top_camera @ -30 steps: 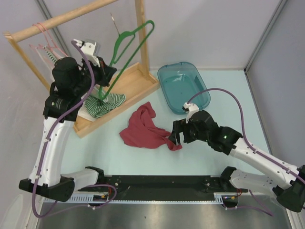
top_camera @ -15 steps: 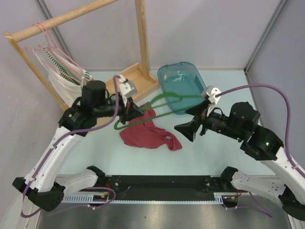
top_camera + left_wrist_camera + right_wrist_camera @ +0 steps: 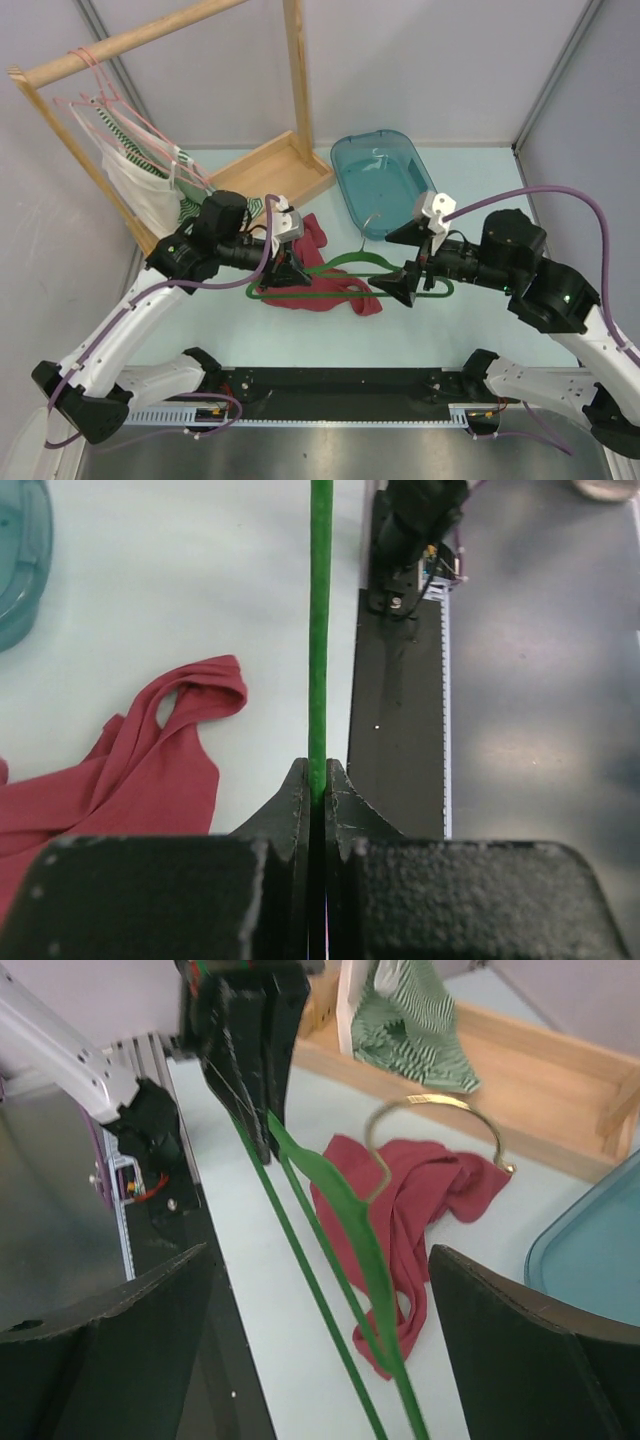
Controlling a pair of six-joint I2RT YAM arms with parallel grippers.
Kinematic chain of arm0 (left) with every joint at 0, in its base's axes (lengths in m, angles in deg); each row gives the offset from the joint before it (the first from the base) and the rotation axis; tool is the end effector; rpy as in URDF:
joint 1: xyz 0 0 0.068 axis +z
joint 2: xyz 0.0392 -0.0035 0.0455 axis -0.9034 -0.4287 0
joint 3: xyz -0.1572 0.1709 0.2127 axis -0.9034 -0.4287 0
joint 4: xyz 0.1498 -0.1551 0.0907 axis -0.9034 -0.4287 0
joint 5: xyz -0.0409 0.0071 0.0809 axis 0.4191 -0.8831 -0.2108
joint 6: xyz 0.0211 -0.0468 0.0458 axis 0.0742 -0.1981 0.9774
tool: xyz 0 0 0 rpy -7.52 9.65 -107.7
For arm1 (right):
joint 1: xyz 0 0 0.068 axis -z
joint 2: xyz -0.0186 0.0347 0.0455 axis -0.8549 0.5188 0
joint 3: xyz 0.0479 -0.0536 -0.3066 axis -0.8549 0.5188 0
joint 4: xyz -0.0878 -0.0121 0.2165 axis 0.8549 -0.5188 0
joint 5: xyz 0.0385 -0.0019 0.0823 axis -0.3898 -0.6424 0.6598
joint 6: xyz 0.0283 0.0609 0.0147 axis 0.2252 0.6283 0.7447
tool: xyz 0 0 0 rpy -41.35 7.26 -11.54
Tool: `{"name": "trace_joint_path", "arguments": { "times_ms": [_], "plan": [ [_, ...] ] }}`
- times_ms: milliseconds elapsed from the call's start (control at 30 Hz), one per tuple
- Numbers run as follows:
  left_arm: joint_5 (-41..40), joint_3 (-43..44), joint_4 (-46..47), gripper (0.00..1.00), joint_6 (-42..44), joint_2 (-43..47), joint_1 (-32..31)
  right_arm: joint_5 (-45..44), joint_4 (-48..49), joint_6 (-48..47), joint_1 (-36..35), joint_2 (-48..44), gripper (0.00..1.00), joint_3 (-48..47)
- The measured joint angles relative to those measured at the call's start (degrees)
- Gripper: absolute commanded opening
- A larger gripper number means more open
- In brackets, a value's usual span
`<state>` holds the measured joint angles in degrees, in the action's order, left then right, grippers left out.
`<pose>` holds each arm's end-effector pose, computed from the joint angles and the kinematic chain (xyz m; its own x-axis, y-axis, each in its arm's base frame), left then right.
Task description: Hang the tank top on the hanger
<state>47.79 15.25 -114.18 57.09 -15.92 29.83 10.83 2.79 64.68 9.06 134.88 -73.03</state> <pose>0.1065 -0.1248 0.4005 -0.2569 0.3826 -0.8875 0.9664 0.1040 -0.2350 0.0556 0.0928 0.4734 -0.0227 -0.1739 -0.9845 -0.9321 0.3598 -0.0420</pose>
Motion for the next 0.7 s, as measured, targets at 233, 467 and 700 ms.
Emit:
{"name": "trace_joint_path", "arguments": {
  "times_ms": [233, 467, 700],
  "plan": [
    [7.2, -0.8, 0.0, 0.0, 2.4, 1.8, 0.0, 0.5, -1.7, -1.4, 0.4, 1.7, 0.83, 2.8],
    [11.3, -1.3, 0.2, 0.0, 3.3, 2.4, 0.0, 6.3, -1.0, -1.2, 0.9, 3.0, 0.2, 4.7],
    [10.6, -3.4, 2.2, 0.99, 2.7, 1.0, 0.0, 13.5, 0.9, 1.2, 1.0, 1.0, 0.0, 9.4]
  ]
}}
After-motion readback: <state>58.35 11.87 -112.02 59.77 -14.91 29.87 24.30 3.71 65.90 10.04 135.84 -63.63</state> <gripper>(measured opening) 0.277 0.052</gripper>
